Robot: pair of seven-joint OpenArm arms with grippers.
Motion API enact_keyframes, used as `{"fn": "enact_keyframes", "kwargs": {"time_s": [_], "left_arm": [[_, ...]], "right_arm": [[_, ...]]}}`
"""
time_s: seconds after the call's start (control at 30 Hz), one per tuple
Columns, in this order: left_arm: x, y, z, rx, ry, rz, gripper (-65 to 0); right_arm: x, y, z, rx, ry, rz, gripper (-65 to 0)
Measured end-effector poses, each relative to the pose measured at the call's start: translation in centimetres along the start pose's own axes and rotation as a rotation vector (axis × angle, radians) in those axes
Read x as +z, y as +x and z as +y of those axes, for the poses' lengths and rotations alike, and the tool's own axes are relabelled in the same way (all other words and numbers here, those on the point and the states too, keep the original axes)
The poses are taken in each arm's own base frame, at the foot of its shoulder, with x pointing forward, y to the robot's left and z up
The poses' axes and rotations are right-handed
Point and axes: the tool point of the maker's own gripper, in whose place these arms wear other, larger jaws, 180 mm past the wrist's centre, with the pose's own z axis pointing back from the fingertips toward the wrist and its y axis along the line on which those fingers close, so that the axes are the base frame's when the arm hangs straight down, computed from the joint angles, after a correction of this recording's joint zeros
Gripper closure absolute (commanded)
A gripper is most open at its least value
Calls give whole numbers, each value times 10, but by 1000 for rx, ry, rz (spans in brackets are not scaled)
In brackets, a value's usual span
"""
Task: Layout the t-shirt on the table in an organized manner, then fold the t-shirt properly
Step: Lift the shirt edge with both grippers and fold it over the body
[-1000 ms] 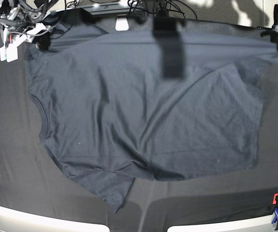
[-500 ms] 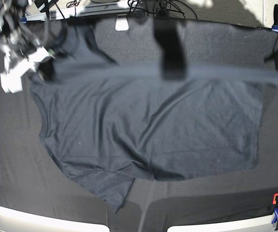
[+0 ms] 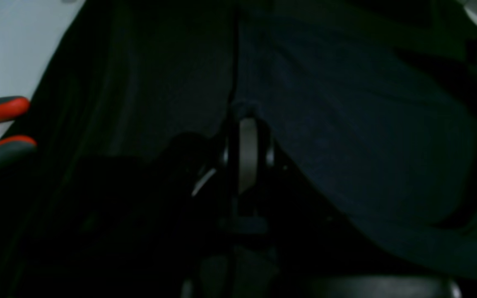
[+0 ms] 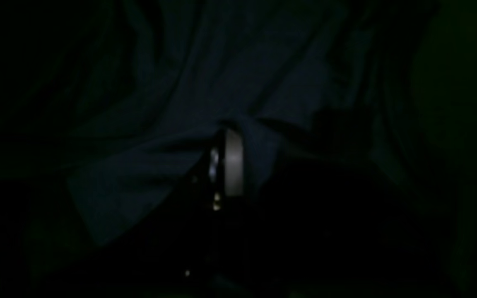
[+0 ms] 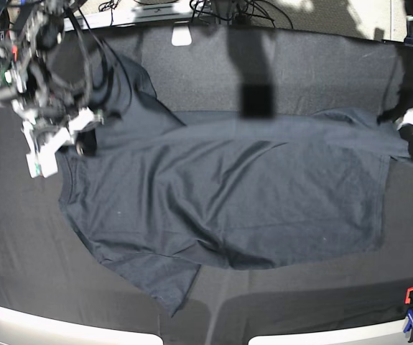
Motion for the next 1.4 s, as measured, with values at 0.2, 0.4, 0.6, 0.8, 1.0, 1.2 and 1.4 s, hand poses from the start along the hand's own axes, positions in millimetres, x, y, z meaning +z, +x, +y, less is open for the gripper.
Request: {"fn": "enact_keyframes", "kwargs": {"time_s": [0.2, 0.4, 0.6, 0.8, 1.0, 1.2, 1.4], "left_arm": [[-13, 14, -7, 18, 7, -40, 0], [-26, 8, 0, 65, 19, -32, 0], [-49, -21, -8, 144, -80, 26, 0], [-71, -35, -2, 229, -71, 51, 0], [-74, -43, 0, 222, -93, 81, 0], [-81, -5, 12, 164, -98, 17, 0], [-81, -7, 15, 156, -93, 39, 0]], "right_arm": [[-21, 1, -13, -46, -7, 10, 0], [-30, -1, -31, -51, -39, 36, 0], [-23, 8, -53, -24, -99, 21, 0], [-23, 8, -57, -7, -126, 14, 0], [-23, 9, -65, -11, -168, 6, 0], [-34, 8, -63, -40, -143, 4, 0], [-50, -11, -61, -55, -126, 66, 0]]}}
